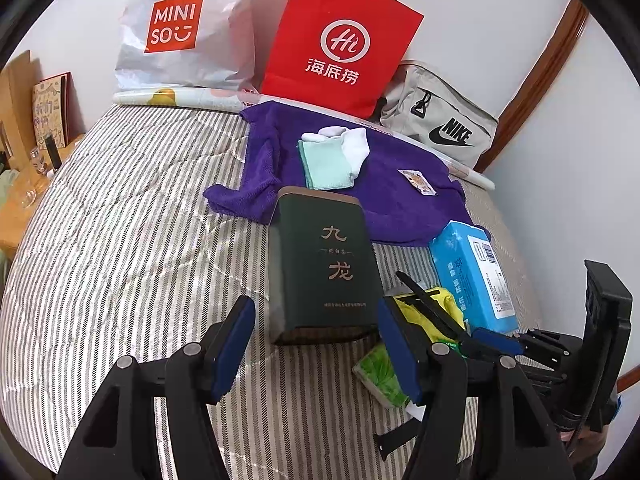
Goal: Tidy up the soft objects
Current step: 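Lower the right tool onto the black watch strap and close it, then grasp the white foam block with the left tool while the right tool lifts the strap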
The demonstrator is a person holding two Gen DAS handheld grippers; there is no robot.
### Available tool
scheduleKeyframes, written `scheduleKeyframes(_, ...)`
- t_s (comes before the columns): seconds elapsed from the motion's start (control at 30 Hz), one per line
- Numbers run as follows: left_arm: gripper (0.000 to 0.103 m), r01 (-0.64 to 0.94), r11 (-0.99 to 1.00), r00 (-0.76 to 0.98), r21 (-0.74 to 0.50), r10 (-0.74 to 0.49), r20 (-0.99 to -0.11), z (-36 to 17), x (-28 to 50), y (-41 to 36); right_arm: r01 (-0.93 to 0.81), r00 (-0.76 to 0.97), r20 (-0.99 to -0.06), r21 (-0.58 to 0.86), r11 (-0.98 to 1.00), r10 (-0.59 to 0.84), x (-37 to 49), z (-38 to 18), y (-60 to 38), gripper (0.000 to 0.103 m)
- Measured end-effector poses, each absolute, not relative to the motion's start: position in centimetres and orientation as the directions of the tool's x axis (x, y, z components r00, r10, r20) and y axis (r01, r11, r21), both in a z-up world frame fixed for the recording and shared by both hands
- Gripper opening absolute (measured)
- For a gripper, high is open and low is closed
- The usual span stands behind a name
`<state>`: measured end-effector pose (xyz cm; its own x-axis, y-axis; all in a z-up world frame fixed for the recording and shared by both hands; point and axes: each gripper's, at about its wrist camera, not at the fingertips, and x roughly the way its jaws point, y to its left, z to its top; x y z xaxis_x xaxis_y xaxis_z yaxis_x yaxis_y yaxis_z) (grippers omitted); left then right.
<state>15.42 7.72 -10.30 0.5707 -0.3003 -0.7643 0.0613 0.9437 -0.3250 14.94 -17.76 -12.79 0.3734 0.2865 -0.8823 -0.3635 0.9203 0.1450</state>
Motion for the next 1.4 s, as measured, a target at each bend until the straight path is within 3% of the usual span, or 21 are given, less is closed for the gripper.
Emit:
scheduleKeyframes(0.27, 0.061, 0.062, 0.943, 0.567, -0.326, -0.302, -0.767, -10.5, 15.1, 7.9, -0.353, 0.306, -0.890, 0.222, 0.909, 0.337, 15.8, -14.5, -17.8, 0.024)
scheduleKeyframes(0.83, 0.061, 0.075, 0.948, 0.543, -0.310, -0.300, -0.785, -10.8, 14.3, 6.2, -0.378, 0.479, -0.787, 0.214, 0.901, 0.388, 12.8, -8.6, -21.0, 0.021)
scheduleKeyframes(1.4, 0.061, 0.300, 0.915, 0.473, -0.269, -0.388, -0.791, -11.3, 8.7, -2.6, -0.356, 0.510, -0.791, 0.162, 0.920, 0.336, 3.6, -9.8, -28.3, 0.021)
